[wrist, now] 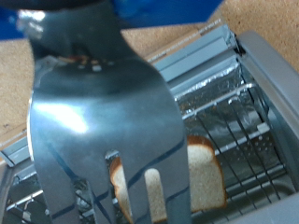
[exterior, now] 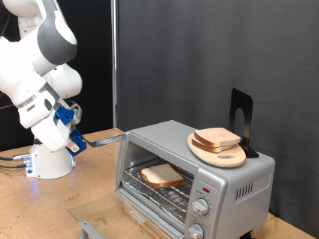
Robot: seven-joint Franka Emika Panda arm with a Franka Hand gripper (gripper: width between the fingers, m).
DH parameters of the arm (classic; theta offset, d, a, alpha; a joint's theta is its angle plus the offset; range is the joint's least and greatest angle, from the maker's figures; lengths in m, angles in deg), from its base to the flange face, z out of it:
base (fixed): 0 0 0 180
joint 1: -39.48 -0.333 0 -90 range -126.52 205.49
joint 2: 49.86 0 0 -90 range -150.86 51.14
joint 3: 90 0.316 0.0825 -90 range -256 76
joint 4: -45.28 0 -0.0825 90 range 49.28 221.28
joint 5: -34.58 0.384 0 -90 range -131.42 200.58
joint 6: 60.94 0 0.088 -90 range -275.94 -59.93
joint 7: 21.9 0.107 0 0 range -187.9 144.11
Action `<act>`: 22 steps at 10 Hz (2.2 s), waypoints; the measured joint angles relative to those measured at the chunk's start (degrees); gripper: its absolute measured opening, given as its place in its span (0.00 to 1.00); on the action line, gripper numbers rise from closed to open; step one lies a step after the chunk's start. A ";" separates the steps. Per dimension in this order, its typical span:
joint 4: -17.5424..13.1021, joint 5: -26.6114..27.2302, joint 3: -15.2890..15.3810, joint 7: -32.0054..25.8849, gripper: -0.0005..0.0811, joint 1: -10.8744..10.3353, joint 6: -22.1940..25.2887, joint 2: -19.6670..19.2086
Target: Make a piece of toast with the oven
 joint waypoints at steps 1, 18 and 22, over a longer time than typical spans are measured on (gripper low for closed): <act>0.19 2.82 0.19 0.09 0.41 -0.43 0.03 0.12; 4.85 35.05 18.27 6.99 0.41 -12.77 -10.96 9.29; 4.73 39.39 24.87 7.31 0.41 -15.11 -19.65 6.92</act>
